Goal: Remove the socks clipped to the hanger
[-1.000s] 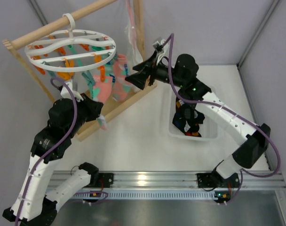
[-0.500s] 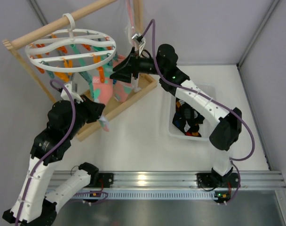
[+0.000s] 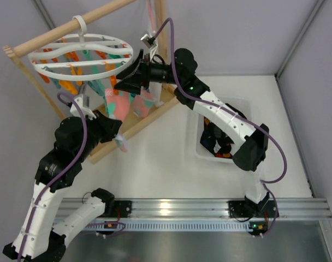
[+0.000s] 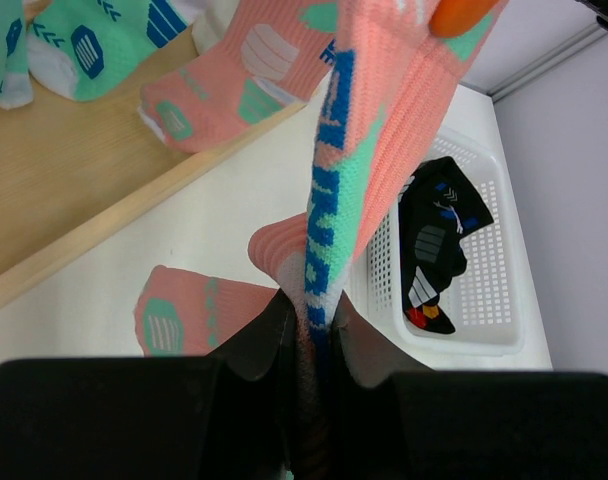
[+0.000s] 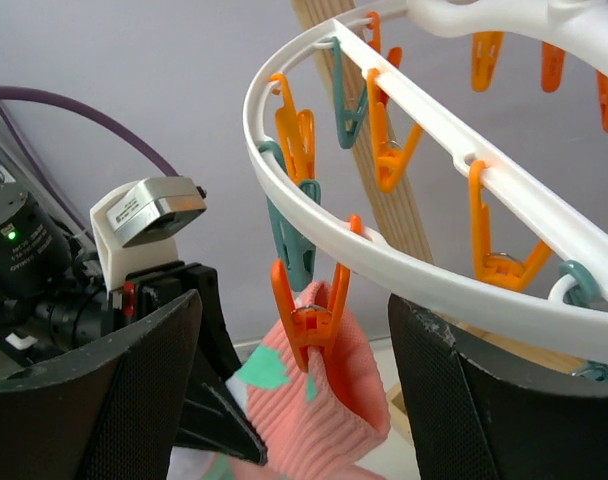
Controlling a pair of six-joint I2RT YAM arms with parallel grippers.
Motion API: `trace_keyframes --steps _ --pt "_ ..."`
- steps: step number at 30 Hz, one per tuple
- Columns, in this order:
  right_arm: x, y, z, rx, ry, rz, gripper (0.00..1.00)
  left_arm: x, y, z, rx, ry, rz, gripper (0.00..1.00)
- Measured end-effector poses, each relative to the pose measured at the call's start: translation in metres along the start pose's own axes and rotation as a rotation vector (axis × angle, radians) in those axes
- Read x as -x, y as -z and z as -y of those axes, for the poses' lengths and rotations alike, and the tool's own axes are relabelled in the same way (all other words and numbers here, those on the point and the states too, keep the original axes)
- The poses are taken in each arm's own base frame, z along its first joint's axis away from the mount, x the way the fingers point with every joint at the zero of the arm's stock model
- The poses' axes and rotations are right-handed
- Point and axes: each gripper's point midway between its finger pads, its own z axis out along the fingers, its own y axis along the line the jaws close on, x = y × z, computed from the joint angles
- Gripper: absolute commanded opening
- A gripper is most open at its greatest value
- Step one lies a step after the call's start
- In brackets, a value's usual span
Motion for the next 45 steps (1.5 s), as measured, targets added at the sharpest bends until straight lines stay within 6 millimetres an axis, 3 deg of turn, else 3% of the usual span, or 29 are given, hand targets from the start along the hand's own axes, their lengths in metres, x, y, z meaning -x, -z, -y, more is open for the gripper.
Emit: trace_keyframes --steps 9,14,16,18,20,28,31,32,37,38,42,45 --pt "-0.025 -0.019 0.020 -0.048 -0.002 -0.027 0.69 -0.002 -0.004 -0.001 0.008 -0.007 -0.013 0.00" --pt "-0.024 -0.020 0.028 -0.093 0.011 -0.011 0.63 -0.004 -0.009 -0.002 0.015 -0.016 -0.026 0.00" --pt "-0.023 -0.020 0.030 -0.103 0.012 -0.004 0.53 -0.005 -0.010 -0.002 0.015 -0.020 -0.030 0.00" --pt "-0.021 -0.021 0.030 -0.107 0.015 0.005 0.26 -0.005 -0.010 -0.001 0.012 -0.023 -0.030 0.00" --pt "-0.019 -0.022 0.029 -0.109 0.018 0.015 0.13 -0.005 -0.010 -0.001 0.011 -0.026 -0.030 0.00" --pt "-0.012 -0.024 0.030 -0.117 0.026 0.056 0.13 -0.012 -0.007 -0.001 -0.014 -0.044 -0.048 0.00" --pt "-0.015 -0.024 0.033 -0.125 0.017 0.056 0.23 -0.035 -0.005 -0.005 -0.047 -0.047 -0.105 0.00" --pt "-0.018 -0.024 0.035 -0.127 0.012 0.055 0.50 -0.042 -0.004 -0.005 -0.060 -0.049 -0.126 0.00" --pt "-0.035 -0.018 0.042 -0.155 -0.023 0.035 0.80 -0.066 0.010 0.010 -0.203 -0.053 -0.202 0.00" --pt "-0.040 -0.015 0.043 -0.165 -0.033 0.026 0.95 -0.066 0.012 0.013 -0.227 -0.054 -0.204 0.00" --pt "-0.052 0.003 0.037 -0.202 -0.042 0.002 0.99 -0.062 0.015 0.031 -0.323 -0.053 -0.193 0.00" --pt "-0.057 0.034 0.020 -0.251 -0.039 -0.016 0.99 -0.064 0.009 0.040 -0.367 -0.045 -0.205 0.00"
